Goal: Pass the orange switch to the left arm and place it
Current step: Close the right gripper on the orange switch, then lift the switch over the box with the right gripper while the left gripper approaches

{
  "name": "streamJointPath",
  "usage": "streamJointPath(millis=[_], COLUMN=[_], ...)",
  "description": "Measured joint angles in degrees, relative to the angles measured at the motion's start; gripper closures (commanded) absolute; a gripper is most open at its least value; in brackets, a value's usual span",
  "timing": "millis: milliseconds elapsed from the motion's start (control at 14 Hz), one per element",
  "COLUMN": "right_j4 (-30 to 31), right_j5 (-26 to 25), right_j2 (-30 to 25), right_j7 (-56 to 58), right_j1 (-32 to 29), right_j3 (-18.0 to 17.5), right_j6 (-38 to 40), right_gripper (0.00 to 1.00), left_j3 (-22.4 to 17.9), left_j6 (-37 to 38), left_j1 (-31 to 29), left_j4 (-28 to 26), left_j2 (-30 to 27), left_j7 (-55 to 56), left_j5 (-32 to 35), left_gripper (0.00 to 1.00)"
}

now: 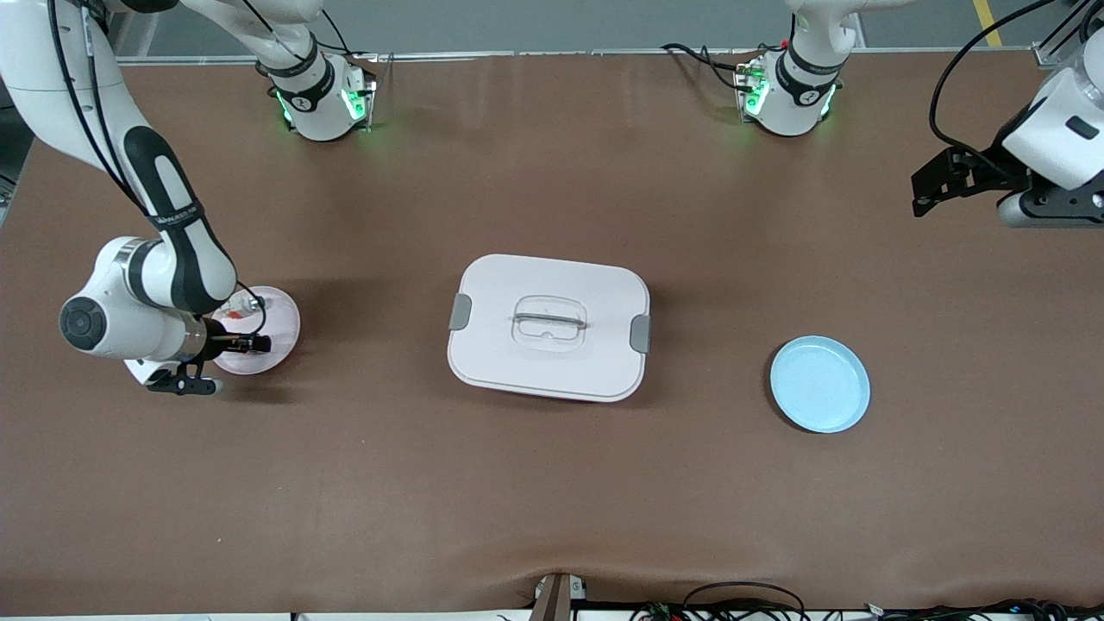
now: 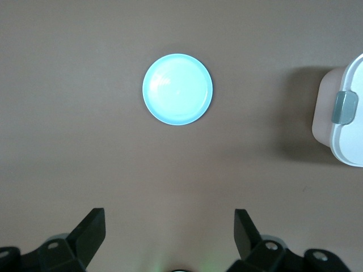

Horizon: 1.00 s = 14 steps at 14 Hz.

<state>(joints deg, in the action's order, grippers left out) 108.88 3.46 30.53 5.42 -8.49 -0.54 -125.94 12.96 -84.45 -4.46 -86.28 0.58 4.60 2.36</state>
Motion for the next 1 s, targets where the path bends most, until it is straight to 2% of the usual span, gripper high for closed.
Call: streamJointPath(millis=[287,502,645,860,1003], right_j4=[-5.92,-9.42,-11.74,-13.72,-13.87], right_j5=[5.27,7.06,10.16,14.28,16.71], right_j2=[0.0,-0.09,-0.4,-1.5,-2.77], right_j7=[-0.99,-6.83,-10.61,-16.3,-21.21], right_j1=[-0.03,0.04,0.5,1.88,3.82], right_j3=[0.01,-0.45,-0.86,-1.25,-1.35], right_j6=[10.68,19.04,24.23,28.43,29.4], right_gripper=[1.0,1.0,1.0,1.0,1.0], left_j3=[2.64,3.36,3.35,3.81,4.5], left_j6=[0.01,1.17,1.6,1.44,0.56], left_j1=[0.28,0.44,0.3,0.32,0.34], left_j4=[-0.24,-0.39,-0.91,-1.21,-1.22], left_j2=[1.59,1.82,2.15,2.89,2.94], left_j7=[0.08,0.41,0.77,0.49,-4.06], left_j5=[0.0,-1.55,-2.68,-3.8,-5.13], left_gripper=[0.0,0.0,0.0,0.0,0.0])
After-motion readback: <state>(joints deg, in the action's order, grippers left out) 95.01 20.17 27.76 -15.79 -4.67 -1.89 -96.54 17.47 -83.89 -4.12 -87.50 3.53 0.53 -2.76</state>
